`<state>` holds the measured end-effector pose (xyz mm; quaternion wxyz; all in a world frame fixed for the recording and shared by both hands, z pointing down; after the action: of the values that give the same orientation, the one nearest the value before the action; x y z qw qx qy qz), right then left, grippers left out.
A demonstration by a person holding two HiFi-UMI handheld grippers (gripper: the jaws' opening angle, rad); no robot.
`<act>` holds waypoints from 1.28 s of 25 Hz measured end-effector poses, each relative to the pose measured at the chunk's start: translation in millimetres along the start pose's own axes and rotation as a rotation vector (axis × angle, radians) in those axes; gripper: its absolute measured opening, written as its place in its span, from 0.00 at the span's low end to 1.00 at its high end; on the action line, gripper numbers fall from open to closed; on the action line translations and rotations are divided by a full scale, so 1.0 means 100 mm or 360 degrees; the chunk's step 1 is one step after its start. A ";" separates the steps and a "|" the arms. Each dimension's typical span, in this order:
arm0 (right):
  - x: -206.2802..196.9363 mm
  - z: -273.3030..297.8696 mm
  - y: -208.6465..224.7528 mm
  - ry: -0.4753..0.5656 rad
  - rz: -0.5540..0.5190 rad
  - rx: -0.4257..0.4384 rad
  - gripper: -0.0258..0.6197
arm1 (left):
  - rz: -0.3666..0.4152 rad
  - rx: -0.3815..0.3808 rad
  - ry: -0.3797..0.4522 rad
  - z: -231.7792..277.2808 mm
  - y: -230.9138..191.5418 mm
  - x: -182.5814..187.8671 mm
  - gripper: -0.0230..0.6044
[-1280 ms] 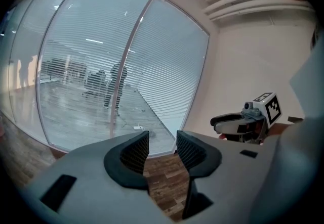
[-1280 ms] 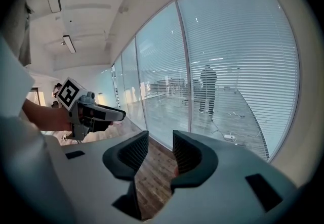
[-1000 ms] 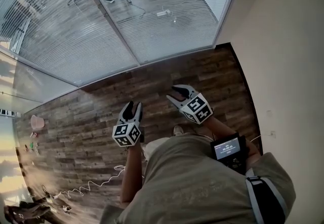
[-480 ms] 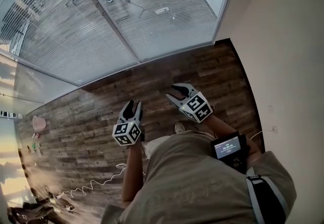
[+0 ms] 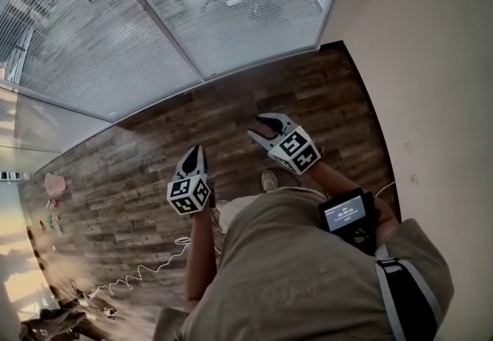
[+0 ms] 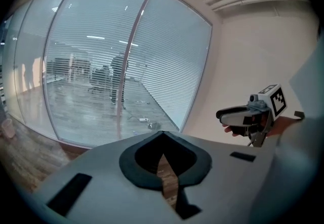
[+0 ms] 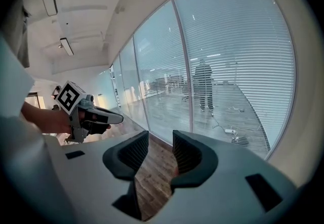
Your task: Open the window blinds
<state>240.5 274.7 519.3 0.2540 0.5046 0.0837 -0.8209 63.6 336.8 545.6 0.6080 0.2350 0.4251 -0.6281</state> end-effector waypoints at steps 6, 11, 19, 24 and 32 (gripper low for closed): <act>0.02 0.07 -0.04 -0.0003 0.0034 0.0023 0.28 | -0.0040 -0.0108 -0.0049 0.02 0.01 -0.03 0.06; 0.08 0.17 -0.35 0.0002 -0.0002 0.0042 0.28 | -0.0065 -0.0259 -0.0020 -0.16 0.02 -0.07 0.06; 0.36 0.50 -0.79 0.0036 0.0048 0.0056 0.28 | -0.0018 -0.0422 0.0048 -0.45 -0.22 0.08 0.06; 0.50 0.78 -1.07 0.0038 0.0073 0.0069 0.28 | -0.0011 -0.0448 0.0050 -0.64 -0.59 0.14 0.06; 0.75 1.41 -1.82 0.0060 0.0096 0.0059 0.28 | -0.0010 -0.0480 0.0048 -1.05 -1.61 0.07 0.06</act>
<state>10.7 350.3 499.5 0.2676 0.5269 0.0579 -0.8047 -115.5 402.6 524.0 0.6279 0.1489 0.5245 -0.5554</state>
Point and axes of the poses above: the fingertips, and each gripper's own axes: z forward along the fingers, y to its right, x out of its top, the point moved 2 cm from there along -z, backward along the fingers, and after that the axes turned 4 degrees about -y, right-handed, at the moved point
